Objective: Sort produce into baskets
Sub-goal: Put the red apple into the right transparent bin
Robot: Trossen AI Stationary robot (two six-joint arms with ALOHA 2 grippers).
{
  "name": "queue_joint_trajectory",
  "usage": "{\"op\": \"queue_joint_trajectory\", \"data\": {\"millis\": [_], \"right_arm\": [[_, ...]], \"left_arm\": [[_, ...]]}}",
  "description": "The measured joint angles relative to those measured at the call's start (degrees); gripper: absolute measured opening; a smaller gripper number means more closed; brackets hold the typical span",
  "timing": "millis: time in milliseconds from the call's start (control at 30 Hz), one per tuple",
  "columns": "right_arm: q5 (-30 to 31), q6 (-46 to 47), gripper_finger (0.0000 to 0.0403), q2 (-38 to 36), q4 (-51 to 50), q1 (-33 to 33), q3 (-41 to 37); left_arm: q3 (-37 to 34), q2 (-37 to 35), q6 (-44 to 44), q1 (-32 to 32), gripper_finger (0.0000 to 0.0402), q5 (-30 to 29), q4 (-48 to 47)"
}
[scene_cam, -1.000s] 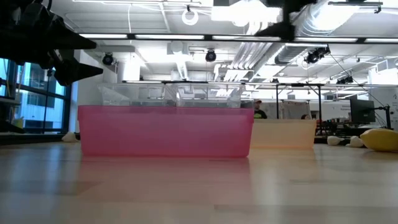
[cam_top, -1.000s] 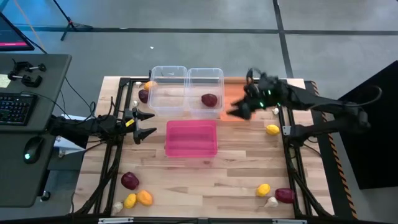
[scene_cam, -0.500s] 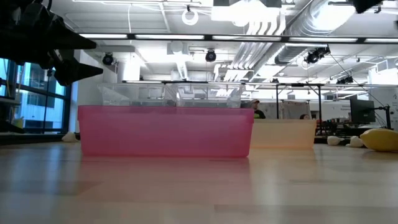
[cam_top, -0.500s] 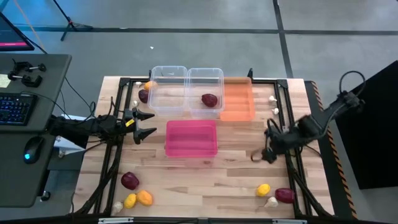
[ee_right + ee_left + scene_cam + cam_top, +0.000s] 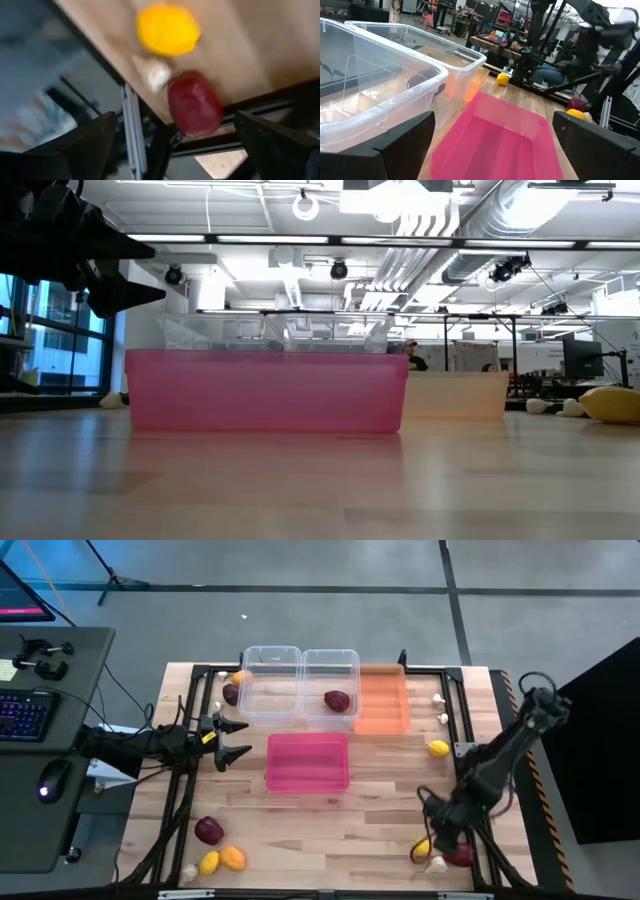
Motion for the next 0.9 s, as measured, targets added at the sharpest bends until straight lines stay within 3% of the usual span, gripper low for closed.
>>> {"op": "queue_joint_trajectory", "data": {"millis": [333,900], "right_arm": [[-5.16,-11.41,0.0397,13.16,0.27,6.15,-0.75],[-5.13,-11.46,0.0395,25.1,7.5,9.13,-0.75]], "left_arm": [[0.01,0.0,0.0,-0.01,0.039,0.02,-0.01],[0.01,0.0,0.0,-0.02,0.039,0.0,-0.01]]}}
